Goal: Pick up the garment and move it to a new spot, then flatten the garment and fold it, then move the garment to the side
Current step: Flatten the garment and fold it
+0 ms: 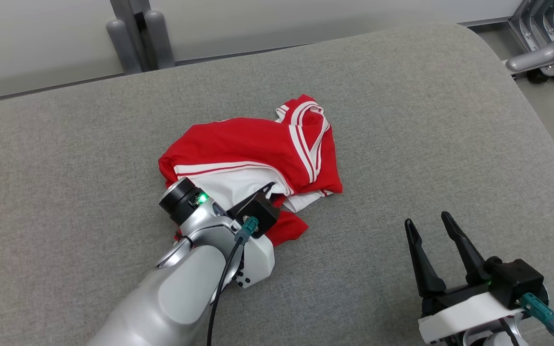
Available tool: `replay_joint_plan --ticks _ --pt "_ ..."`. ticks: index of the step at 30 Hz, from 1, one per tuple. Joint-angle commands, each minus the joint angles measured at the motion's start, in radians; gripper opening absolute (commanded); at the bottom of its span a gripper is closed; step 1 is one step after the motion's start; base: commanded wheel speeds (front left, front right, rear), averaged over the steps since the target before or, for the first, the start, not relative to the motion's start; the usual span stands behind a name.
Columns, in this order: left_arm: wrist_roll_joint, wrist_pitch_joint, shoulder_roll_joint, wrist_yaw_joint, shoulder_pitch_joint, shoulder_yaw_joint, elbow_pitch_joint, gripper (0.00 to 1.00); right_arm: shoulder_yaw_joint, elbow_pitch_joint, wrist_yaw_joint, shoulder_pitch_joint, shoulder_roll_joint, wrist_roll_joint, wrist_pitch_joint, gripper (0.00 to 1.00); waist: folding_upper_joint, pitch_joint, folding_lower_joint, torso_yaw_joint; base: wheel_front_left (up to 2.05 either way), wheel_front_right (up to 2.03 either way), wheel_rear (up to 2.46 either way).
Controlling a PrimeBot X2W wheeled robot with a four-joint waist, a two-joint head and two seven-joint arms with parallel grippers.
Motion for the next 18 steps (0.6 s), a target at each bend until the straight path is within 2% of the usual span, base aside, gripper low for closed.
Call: replay_joint_plan --ticks 1,5,10,18 --pt "-0.015 -0.011 0.003 0.007 -0.02 -0.001 -0.007 0.0 -0.002 0.001 0.0 -0.011 -0.005 0.004 -0.001 1.0 0.0 -0.003 0.0 -0.001 0.0 0.0 0.0" --pt "-0.123 -0.034 0.003 -0.01 -0.018 -0.002 -0.064 0.0 -0.001 0.009 0.0 -0.001 -0.005 0.004 -0.001 1.0 0.0 -0.026 0.0 0.0 0.0 0.0 0.0" --pt "-0.395 -0.024 0.003 -0.042 -0.038 0.017 -0.197 0.0 0.011 0.023 0.0 0.01 -0.005 0.002 -0.001 1.0 0.0 -0.068 0.0 -0.004 0.0 0.0 0.0" --pt "-0.753 0.007 0.003 0.024 -0.229 -0.034 -0.327 0.0 0.042 0.036 0.0 0.016 -0.005 0.005 -0.001 1.0 0.0 -0.135 0.0 -0.05 0.0 0.0 0.0"
